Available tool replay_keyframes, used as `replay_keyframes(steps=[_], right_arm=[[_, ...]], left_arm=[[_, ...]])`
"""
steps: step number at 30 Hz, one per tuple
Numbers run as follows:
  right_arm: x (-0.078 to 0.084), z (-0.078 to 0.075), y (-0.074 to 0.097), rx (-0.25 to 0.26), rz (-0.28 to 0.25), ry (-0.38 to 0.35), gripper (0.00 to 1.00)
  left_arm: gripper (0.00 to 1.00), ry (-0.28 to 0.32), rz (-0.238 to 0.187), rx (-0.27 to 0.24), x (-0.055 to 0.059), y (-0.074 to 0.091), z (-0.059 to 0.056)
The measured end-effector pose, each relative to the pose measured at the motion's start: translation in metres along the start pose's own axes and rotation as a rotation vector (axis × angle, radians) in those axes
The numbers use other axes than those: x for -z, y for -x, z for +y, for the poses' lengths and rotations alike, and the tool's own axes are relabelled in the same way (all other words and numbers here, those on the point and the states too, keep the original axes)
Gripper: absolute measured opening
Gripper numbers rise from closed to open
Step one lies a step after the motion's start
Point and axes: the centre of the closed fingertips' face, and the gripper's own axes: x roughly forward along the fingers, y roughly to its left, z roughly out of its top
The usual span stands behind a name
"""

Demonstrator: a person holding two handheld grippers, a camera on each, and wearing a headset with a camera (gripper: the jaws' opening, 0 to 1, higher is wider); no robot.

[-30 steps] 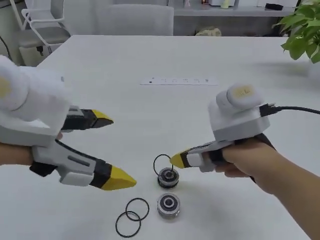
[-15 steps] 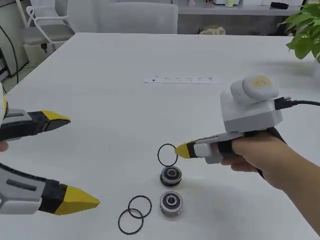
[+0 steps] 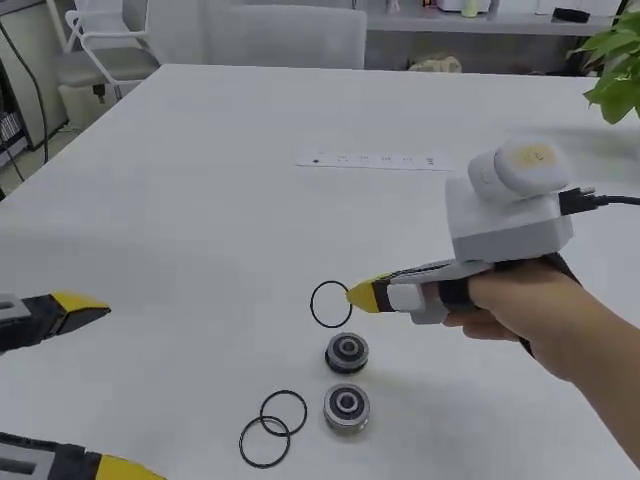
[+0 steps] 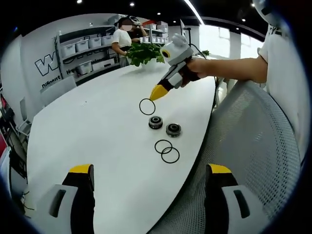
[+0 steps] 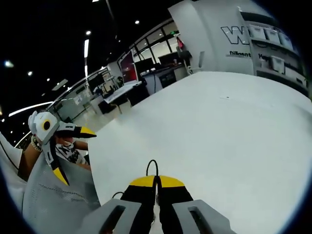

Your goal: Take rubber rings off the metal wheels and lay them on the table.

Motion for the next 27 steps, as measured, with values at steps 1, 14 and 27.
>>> replay_keyframes(steps=[1, 14, 27], right_arm=[[-0.001, 0.002, 0.000, -0.004, -0.003, 0.002, 0.00], [-0.001, 0.015, -0.004, -0.033, 0.016, 0.055, 0.00], [0.004, 0.041, -0.017, -0.096, 0.054, 0.101, 0.00]], left_arm=[[0.93, 0.009, 0.001, -0.001, 0.002, 0.000, 0.000], [0.92, 0.075, -0.018, -0.027, 0.012, -0.002, 0.000], [0.90, 0.117, -0.038, -0.035, 0.012, -0.005, 0.002]])
